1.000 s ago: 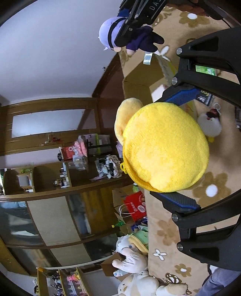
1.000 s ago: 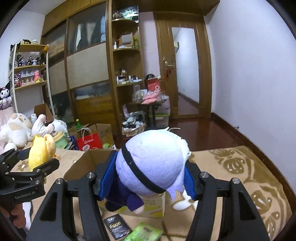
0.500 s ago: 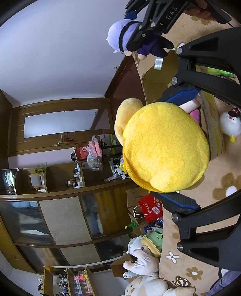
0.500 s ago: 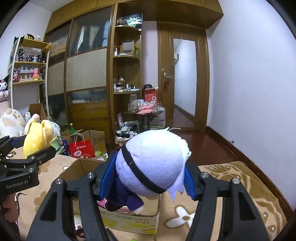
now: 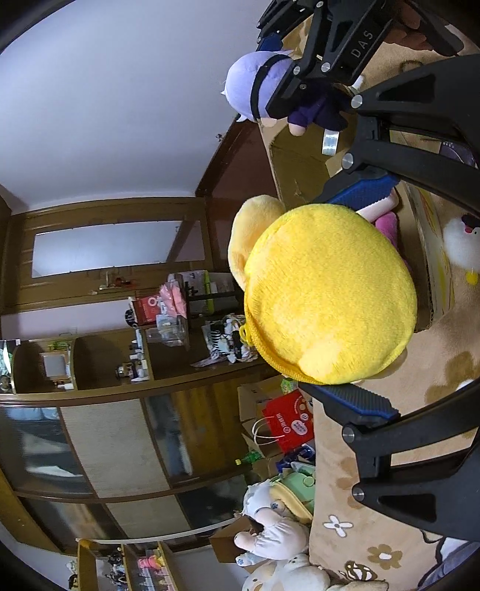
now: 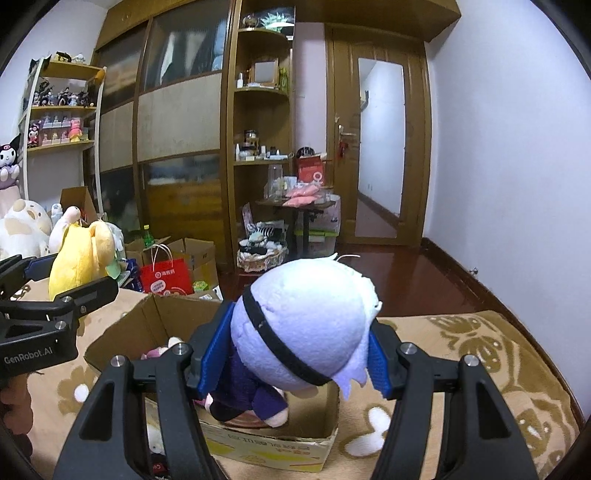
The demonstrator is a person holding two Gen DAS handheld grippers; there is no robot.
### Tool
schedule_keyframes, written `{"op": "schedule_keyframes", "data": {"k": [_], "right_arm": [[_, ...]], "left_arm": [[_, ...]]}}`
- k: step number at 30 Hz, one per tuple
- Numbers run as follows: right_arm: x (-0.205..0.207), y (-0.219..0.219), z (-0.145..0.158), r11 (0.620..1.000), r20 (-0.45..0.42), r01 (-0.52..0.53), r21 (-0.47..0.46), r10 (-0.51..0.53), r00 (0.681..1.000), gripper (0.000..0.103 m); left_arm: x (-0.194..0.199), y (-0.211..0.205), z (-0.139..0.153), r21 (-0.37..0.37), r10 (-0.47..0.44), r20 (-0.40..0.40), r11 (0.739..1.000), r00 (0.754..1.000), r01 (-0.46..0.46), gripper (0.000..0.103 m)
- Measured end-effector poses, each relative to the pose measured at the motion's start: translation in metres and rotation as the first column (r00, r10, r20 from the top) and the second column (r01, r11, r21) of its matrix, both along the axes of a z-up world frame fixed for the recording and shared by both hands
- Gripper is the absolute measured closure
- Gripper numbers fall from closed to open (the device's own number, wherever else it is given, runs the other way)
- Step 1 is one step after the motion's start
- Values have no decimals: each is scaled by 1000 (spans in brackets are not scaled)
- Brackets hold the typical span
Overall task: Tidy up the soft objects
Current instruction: 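Carry the yellow plush and the doll up over the cardboard box with both tools, then open both tools to drop the yellow plush and the doll into the box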
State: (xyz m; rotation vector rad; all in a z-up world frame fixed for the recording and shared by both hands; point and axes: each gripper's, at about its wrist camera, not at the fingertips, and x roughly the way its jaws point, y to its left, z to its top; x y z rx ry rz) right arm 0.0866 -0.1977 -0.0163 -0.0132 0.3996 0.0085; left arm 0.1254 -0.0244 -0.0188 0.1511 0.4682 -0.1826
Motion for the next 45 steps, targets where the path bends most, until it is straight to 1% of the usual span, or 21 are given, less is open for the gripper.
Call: {"op": "schedule_keyframes", "data": {"k": [8,13,23,30,34,35,36,39,40,42,45], "right_arm": [[16,-2,-16,1000,-54,-11,21,12,998,35],[21,-3,-24,1000,-75,-14,25,16,997,35],[22,-10,-34,998,-101,-13,60,19,995,35],[26,-11,-34,998,-111,-25,62,32,993,34],[25,-9,-36,998,-119,-25,59,32,992,34],[24,-8,-36,998,-117,-24,52,29,993,34],[24,-7,-35,998,-114,-27,49,32,993,33],[23,-8,-33,998,-104,-25,51,30,994,16],[21,-9,-32,999,-96,-20,50,24,995,15],[19,-10,-31,998,-96,-17,54,22,995,14],[17,-13,-30,998,-104,-8,63,14,994,13]], "left_arm": [[14,2,-18,1,5,-69,1000,998,-5,22],[19,-1,-26,18,6,-101,1000,995,-4,22],[20,-3,-29,38,12,-103,999,995,-8,22],[23,-4,-29,40,-11,-113,999,994,16,21],[21,-4,-27,30,-19,-111,999,994,22,14],[20,-4,-26,29,-21,-108,999,994,24,14],[18,-5,-26,30,-22,-105,999,994,25,14],[18,-6,-25,45,-11,-108,999,994,16,10],[18,-6,-25,50,-5,-107,999,994,11,6],[17,-5,-24,55,5,-101,998,995,1,6],[17,-2,-23,59,18,-112,998,994,-12,6]]}}
